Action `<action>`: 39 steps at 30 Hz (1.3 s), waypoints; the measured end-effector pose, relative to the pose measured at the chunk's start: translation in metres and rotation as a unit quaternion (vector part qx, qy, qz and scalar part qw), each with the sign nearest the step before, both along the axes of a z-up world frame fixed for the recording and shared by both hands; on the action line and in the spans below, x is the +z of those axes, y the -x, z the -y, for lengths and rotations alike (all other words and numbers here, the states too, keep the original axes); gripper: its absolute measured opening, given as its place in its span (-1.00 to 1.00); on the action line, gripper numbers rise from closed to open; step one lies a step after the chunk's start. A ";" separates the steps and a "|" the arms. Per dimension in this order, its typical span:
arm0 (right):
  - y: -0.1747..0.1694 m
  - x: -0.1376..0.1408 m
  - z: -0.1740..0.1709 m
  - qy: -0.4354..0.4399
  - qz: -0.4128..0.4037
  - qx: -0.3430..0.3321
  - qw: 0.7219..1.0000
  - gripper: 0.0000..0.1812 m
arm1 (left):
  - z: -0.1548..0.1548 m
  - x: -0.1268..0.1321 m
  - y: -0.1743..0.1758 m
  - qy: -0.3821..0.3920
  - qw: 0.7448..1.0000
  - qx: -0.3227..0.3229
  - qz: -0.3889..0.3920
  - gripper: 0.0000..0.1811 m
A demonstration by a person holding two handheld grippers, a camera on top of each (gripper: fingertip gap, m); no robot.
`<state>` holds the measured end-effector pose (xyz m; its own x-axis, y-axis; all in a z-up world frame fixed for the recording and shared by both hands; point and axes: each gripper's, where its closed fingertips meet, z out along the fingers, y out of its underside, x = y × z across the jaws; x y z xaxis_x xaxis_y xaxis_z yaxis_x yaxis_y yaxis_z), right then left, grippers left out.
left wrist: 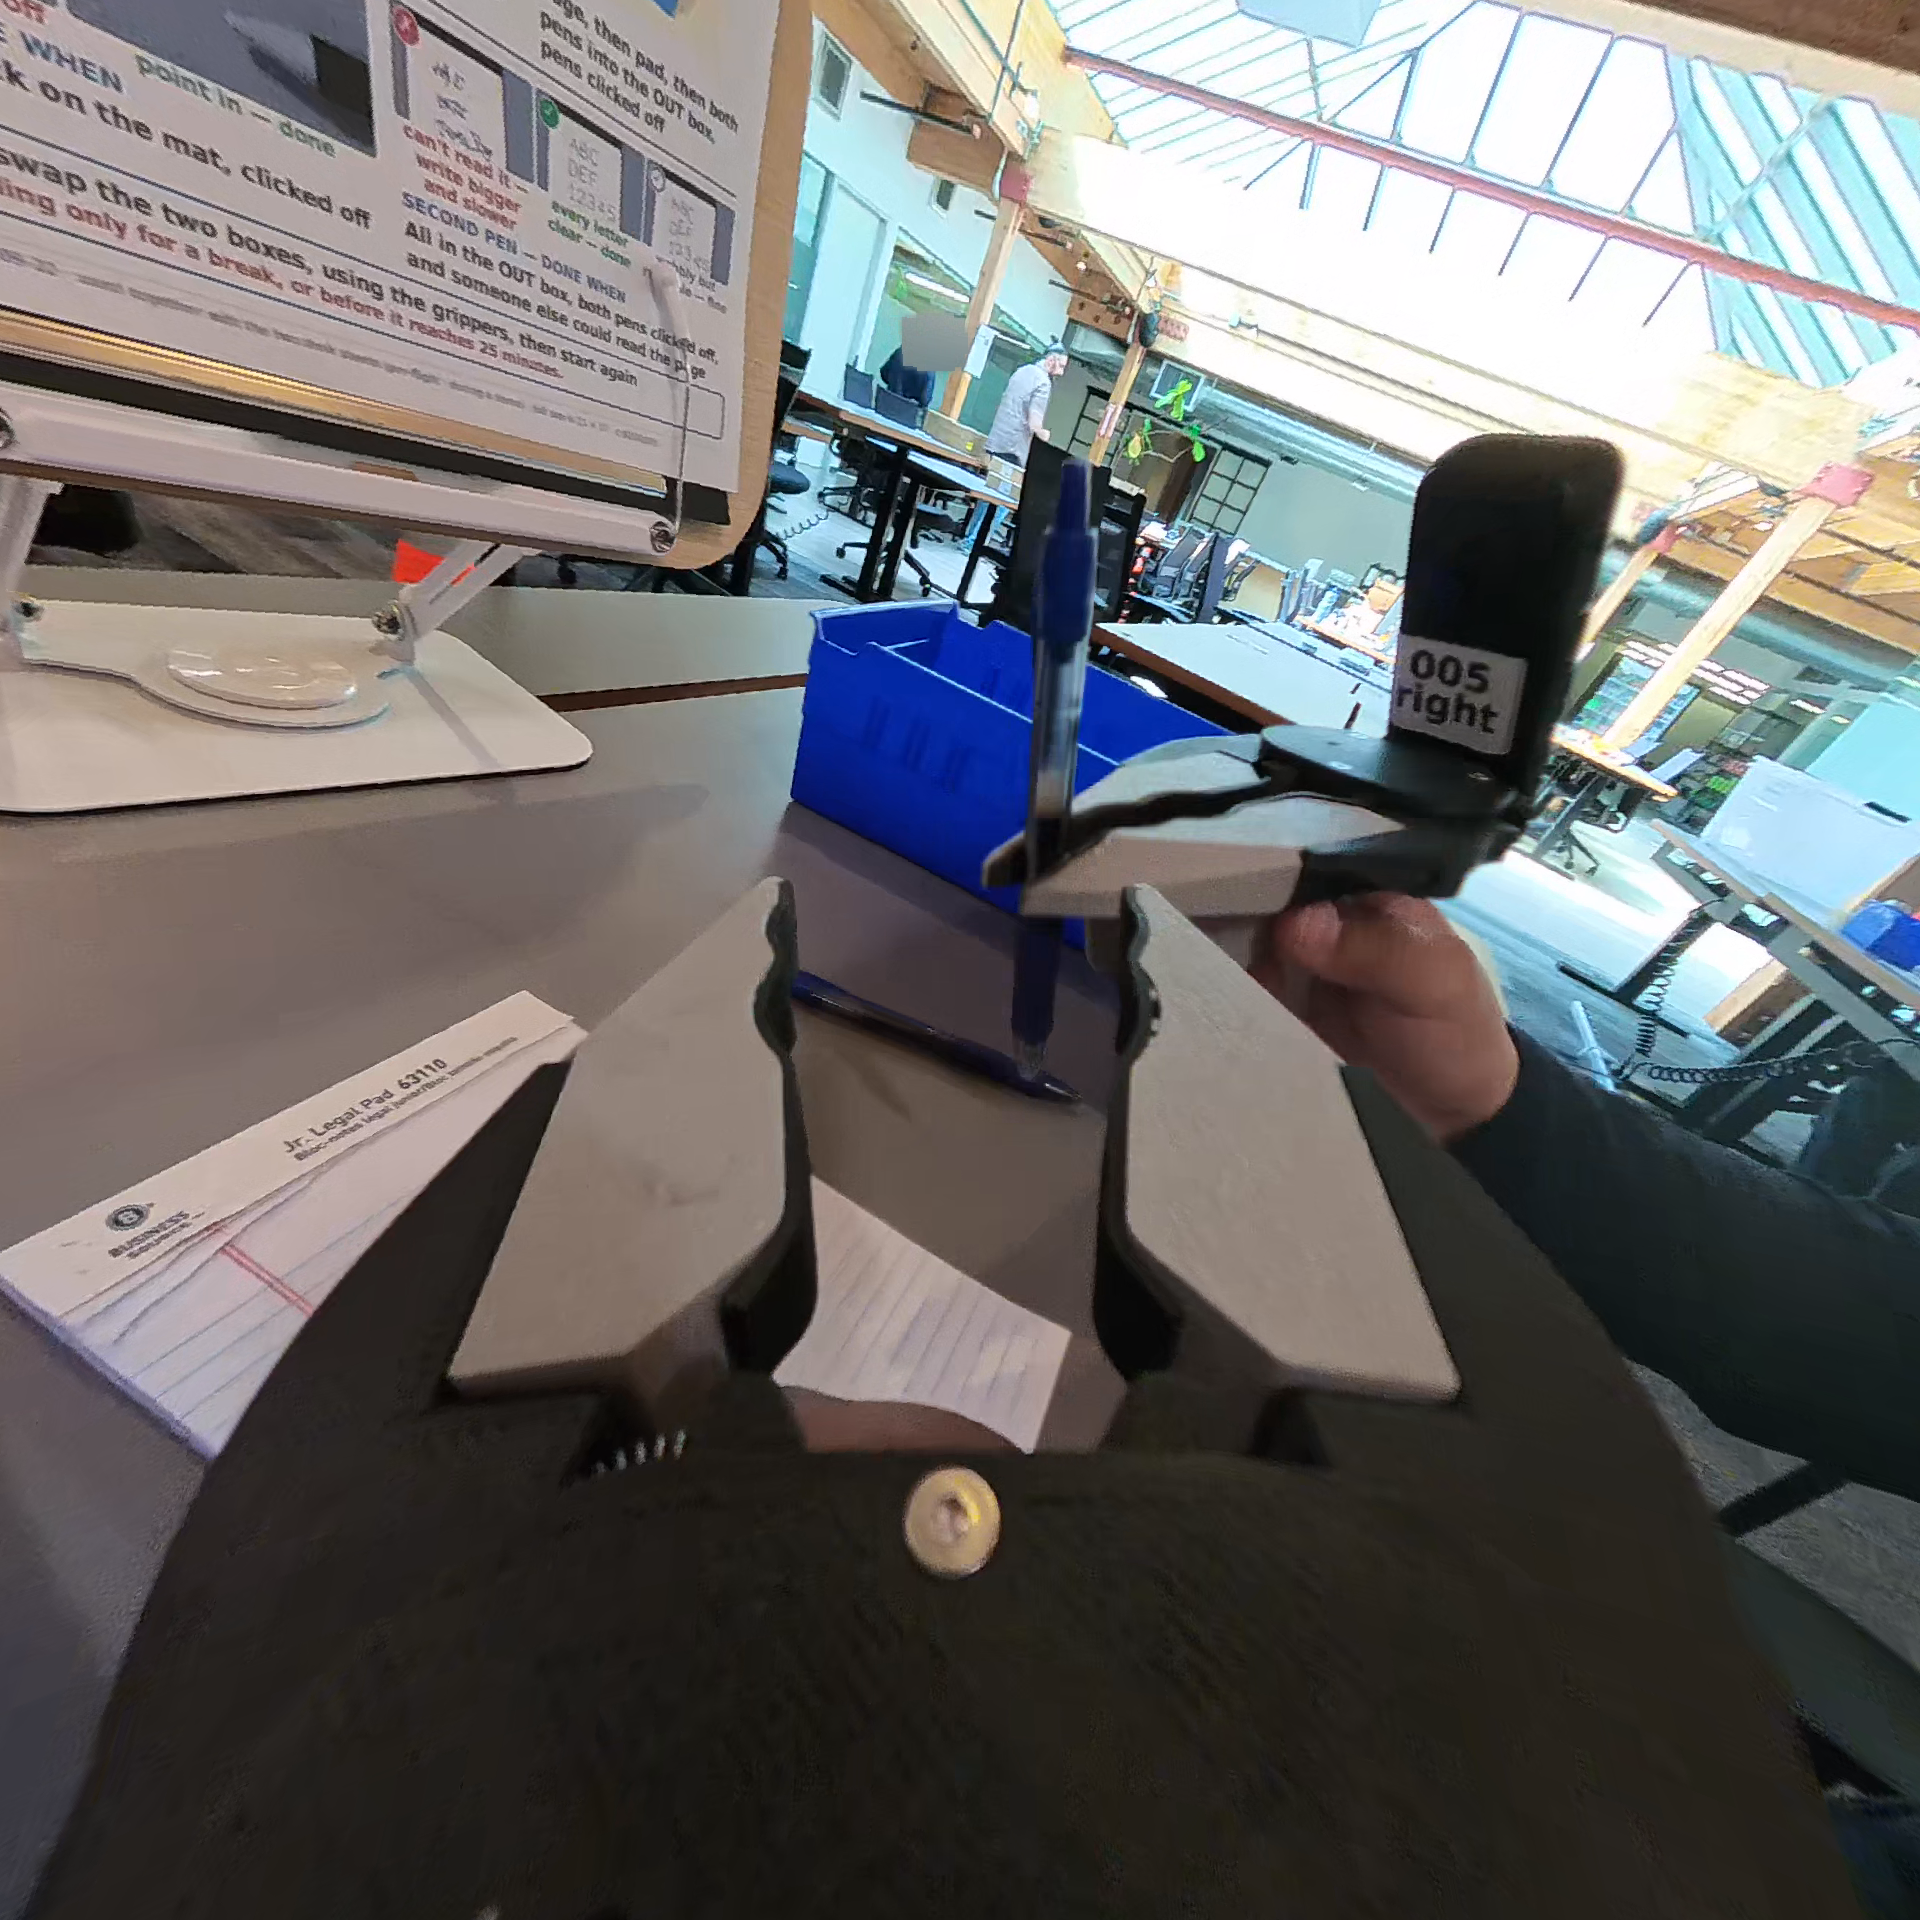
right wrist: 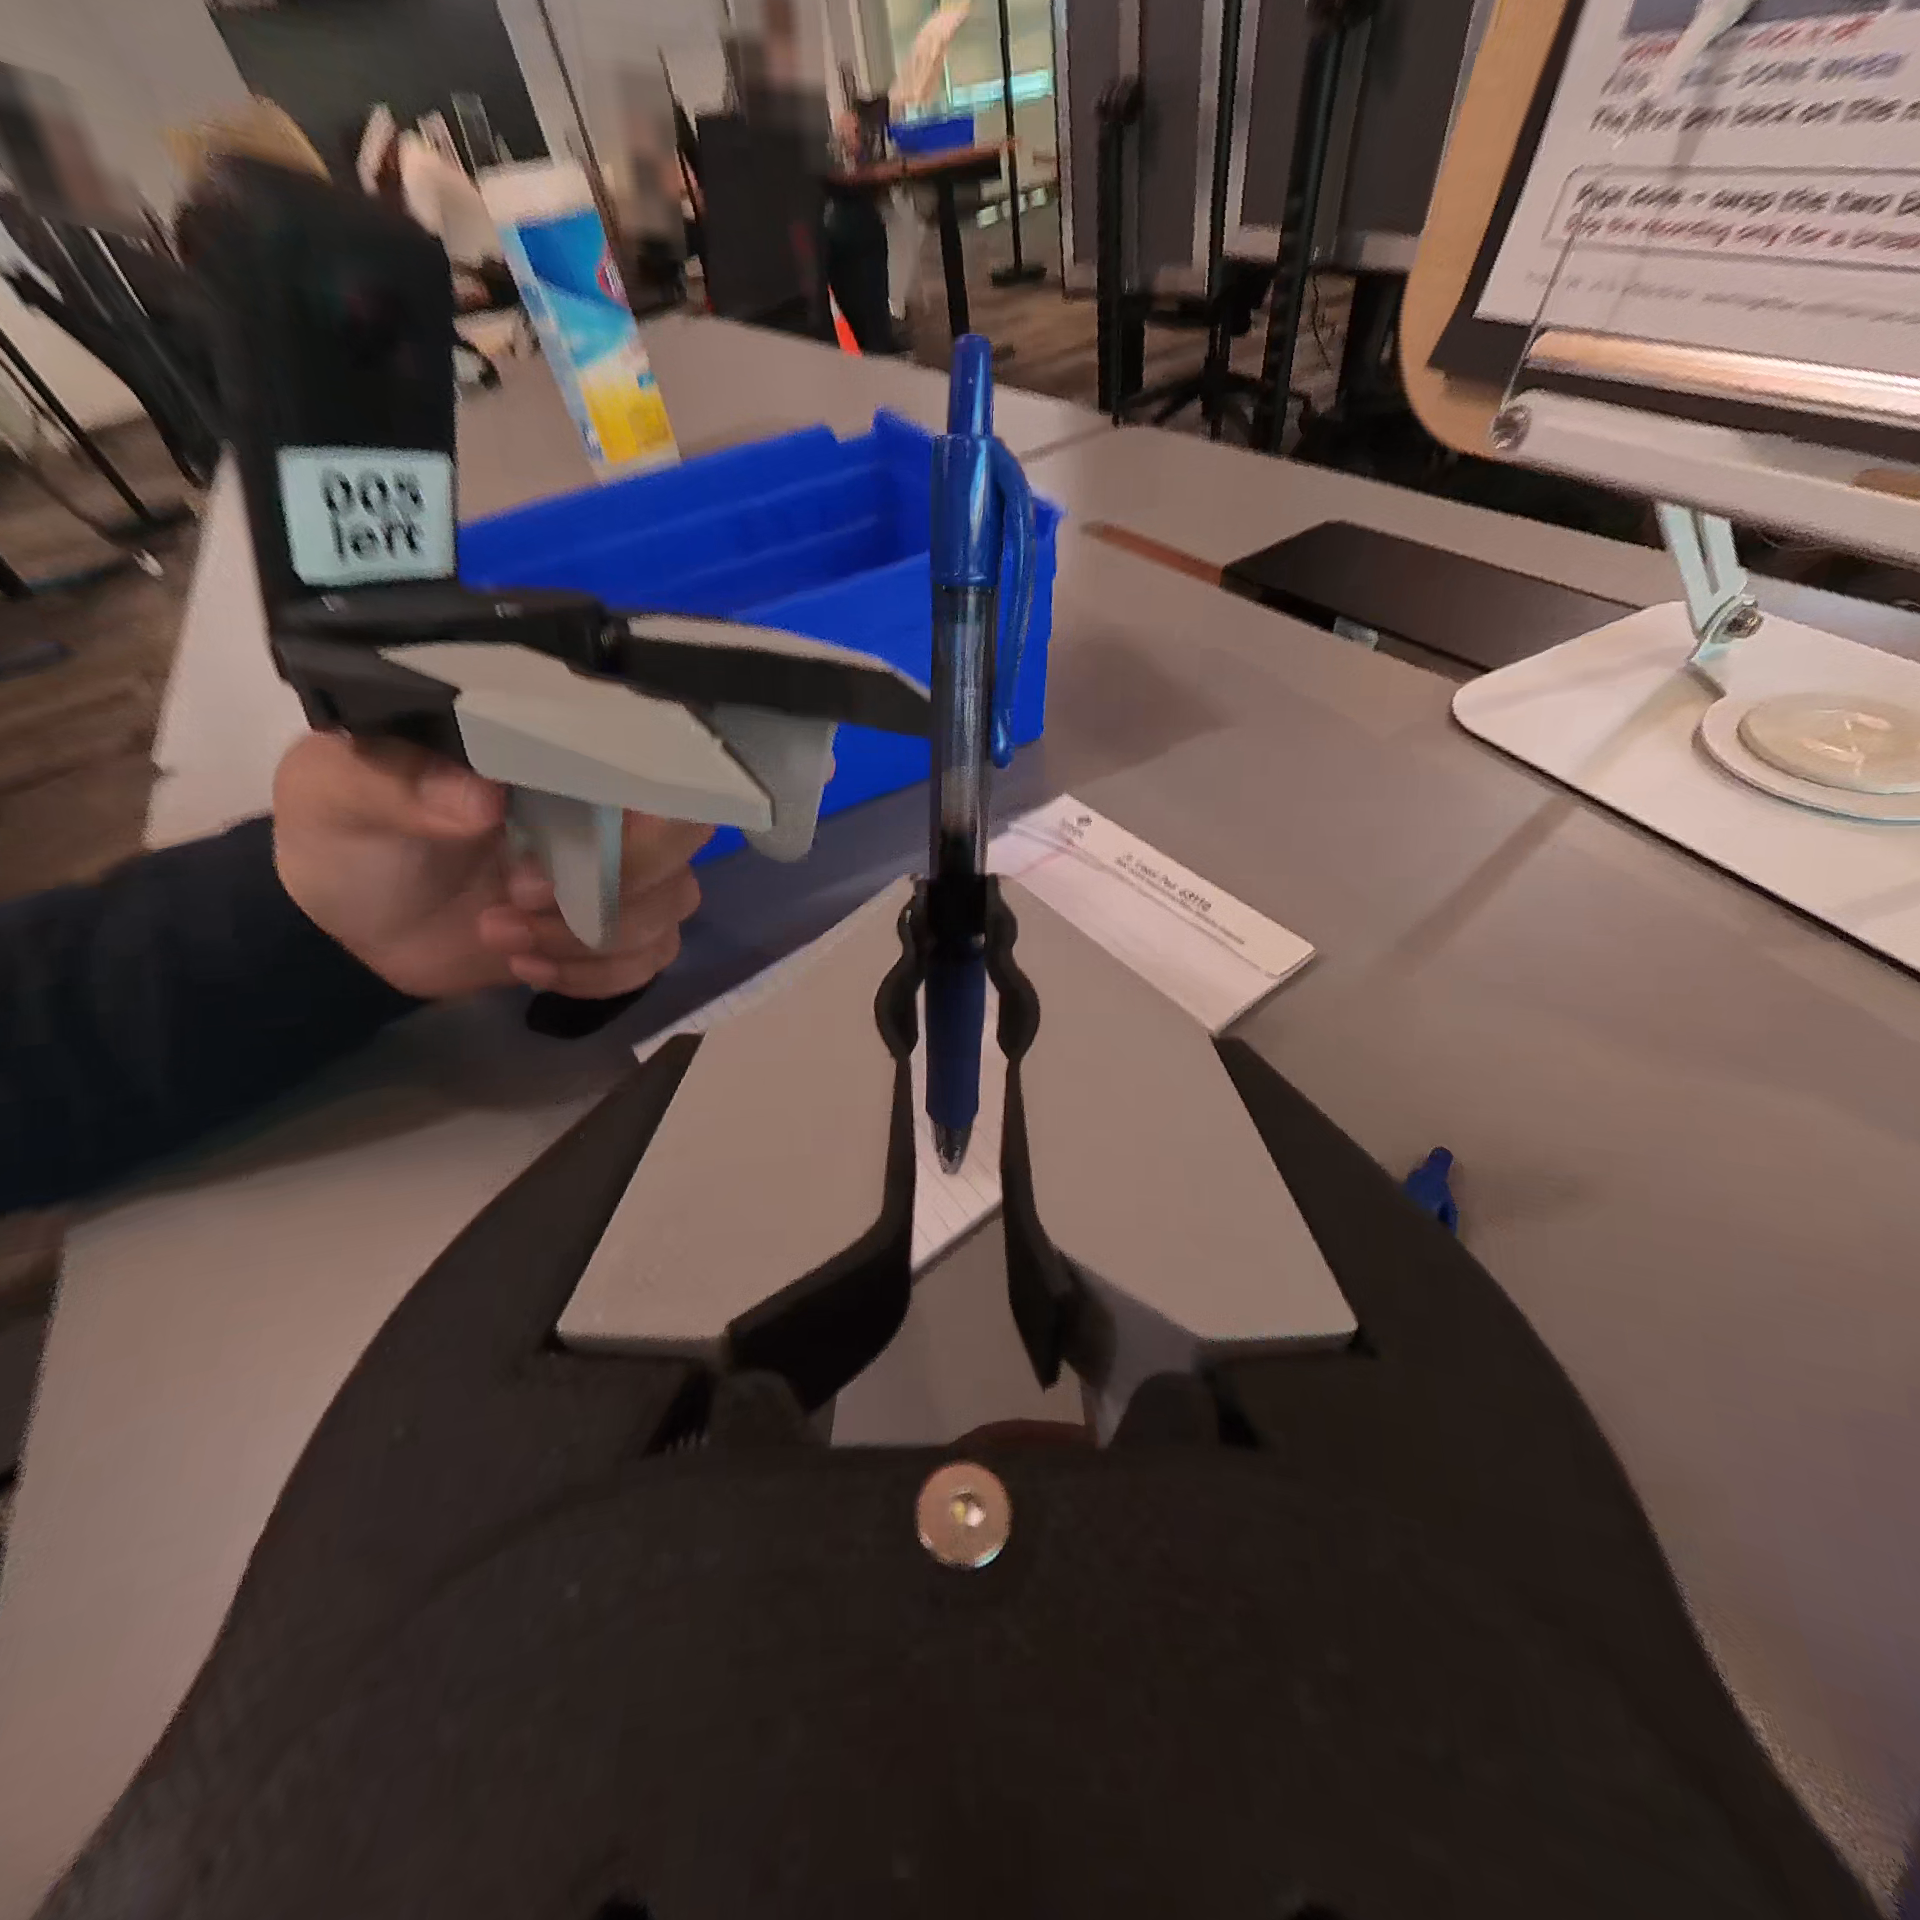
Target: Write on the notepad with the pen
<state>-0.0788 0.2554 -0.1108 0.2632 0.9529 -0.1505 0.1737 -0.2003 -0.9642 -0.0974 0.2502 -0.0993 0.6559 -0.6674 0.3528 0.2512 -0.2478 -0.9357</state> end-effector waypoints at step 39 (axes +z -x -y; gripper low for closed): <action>0.005 0.036 0.038 0.025 -0.124 0.125 0.984 -0.93 | 0.029 -0.007 -0.042 -0.041 0.991 -0.090 -0.093 -0.91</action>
